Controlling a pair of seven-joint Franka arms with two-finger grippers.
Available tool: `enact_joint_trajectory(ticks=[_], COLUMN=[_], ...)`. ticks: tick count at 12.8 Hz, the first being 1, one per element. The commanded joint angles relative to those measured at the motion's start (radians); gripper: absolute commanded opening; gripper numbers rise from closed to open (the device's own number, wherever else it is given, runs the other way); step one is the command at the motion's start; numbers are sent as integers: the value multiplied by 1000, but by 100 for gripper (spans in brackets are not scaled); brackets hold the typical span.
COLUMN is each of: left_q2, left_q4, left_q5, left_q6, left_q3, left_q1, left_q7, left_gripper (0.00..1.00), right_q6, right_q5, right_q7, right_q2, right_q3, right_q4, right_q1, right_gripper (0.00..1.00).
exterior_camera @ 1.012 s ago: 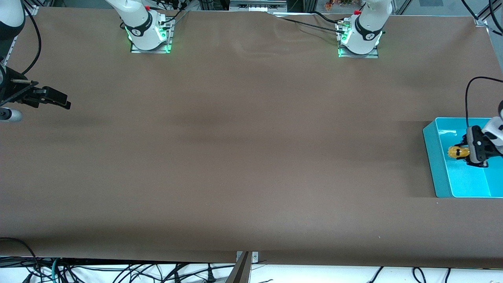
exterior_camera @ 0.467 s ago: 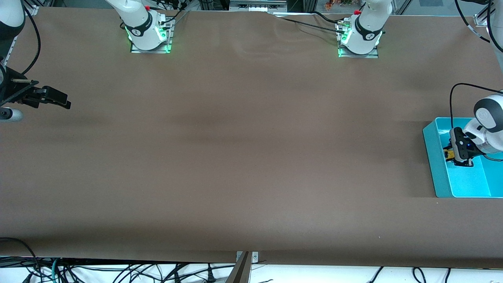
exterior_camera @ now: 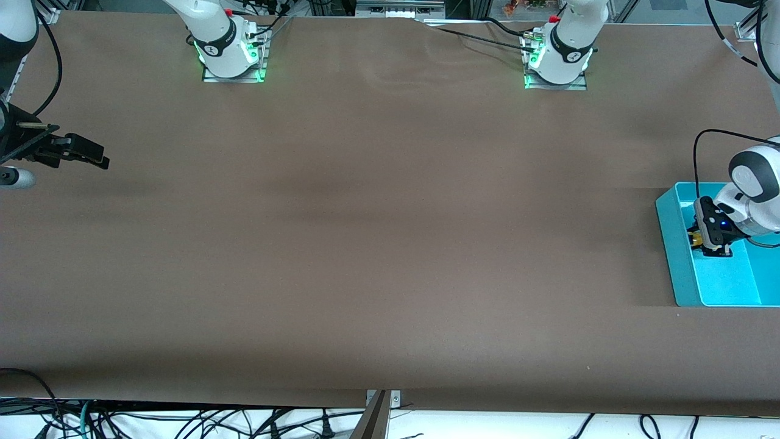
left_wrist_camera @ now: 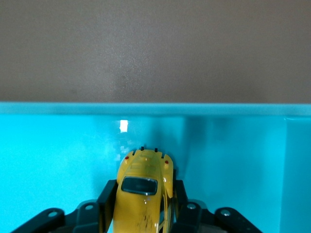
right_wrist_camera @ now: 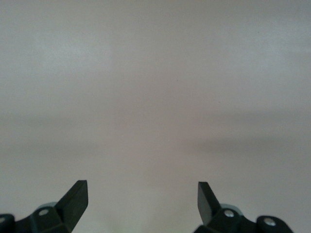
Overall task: Wind and store yellow beetle car
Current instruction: 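Open the left gripper to release the car inside the bin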
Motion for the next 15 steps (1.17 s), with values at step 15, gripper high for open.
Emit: enact_joint_trajectory(ticks=[15], left_q2=[-442], left_q4=[160], left_q5=[-123], left_q6=[-713], left_q3=[-47], left_q1=[-236], left_q7=[-1171], left_gripper=[100], right_q6=[-23], right_q5=[-1], right_q7=[-134], right_q2=[-3], right_q3=[-52], right_q4=[22], right_q1=[0], right_gripper=[100])
